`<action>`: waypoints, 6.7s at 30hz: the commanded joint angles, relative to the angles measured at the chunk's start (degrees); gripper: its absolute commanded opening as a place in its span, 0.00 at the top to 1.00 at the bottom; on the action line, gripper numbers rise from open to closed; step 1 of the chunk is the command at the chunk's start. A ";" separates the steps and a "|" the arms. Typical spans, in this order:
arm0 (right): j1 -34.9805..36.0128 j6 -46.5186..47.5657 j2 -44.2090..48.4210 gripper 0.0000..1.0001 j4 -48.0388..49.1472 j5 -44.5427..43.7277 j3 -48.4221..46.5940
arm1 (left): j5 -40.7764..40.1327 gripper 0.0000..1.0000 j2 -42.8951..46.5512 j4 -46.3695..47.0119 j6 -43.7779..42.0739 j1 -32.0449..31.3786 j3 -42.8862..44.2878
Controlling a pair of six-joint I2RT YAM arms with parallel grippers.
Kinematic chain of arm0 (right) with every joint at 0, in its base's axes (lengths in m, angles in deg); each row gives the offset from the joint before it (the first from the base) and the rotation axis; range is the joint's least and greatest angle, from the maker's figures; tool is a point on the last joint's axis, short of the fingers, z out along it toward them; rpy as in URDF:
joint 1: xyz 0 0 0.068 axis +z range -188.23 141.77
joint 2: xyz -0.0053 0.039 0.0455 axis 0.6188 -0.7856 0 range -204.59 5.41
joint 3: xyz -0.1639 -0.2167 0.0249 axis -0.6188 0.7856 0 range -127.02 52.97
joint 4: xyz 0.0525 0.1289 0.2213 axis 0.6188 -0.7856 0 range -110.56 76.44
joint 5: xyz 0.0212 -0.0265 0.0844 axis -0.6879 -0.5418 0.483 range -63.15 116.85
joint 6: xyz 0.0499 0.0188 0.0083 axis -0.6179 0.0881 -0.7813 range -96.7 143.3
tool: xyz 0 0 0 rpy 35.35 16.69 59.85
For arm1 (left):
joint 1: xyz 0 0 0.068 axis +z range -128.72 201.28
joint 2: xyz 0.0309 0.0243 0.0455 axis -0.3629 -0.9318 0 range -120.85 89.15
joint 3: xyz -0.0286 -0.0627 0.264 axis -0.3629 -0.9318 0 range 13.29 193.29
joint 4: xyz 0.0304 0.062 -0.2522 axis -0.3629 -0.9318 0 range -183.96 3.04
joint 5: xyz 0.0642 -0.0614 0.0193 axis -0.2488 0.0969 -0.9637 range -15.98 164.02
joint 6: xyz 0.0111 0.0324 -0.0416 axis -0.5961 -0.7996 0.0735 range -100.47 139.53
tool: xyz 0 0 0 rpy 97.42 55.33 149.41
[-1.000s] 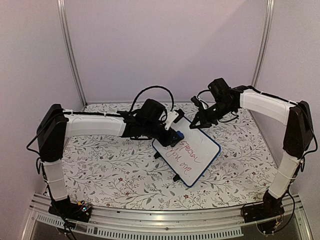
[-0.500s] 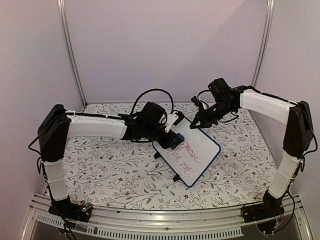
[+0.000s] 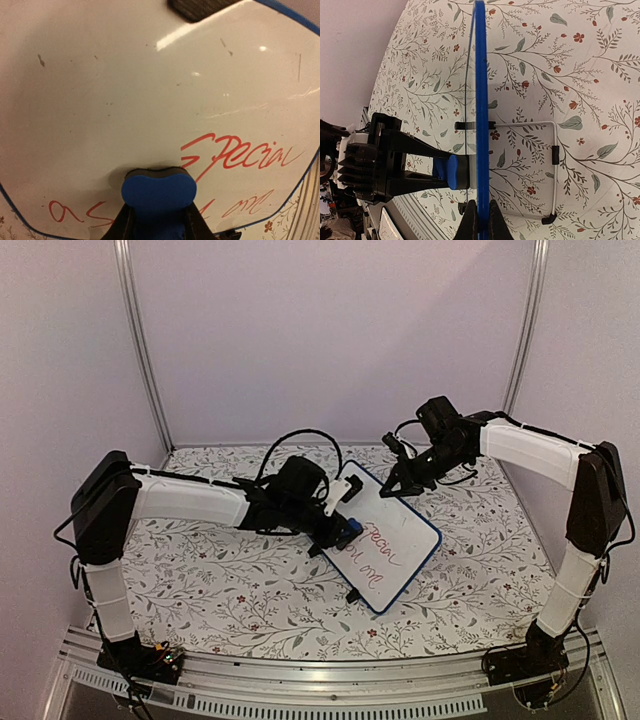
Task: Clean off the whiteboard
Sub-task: Erase the whiteboard from the whiteboard stand.
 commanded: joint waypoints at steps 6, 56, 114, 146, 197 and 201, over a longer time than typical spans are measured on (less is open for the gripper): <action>1.47 1.89 -1.22 1.00 -4.55 -0.85 1.38 | -1.19 1.00 -0.32 -4.70 -0.06 -0.70 -2.35; 1.47 1.90 -1.39 1.00 -4.55 -0.85 1.46 | 1.81 1.00 -3.71 -4.37 -3.24 -1.08 5.36; 1.55 1.91 -1.30 1.00 -4.49 -0.85 1.53 | 3.08 1.00 -3.93 -2.91 -1.93 -2.27 4.36; 1.55 1.89 -1.57 1.00 -4.57 -0.59 1.38 | 3.61 1.00 -2.53 -1.85 0.08 -2.48 -4.49; 1.64 1.83 -1.65 1.00 -4.58 -1.03 1.40 | 5.56 1.00 -2.99 0.29 -1.92 -1.06 1.83; 1.64 1.83 -1.60 1.00 -4.65 -1.07 1.40 | 5.38 1.00 -2.61 -0.08 -0.72 -1.14 -0.69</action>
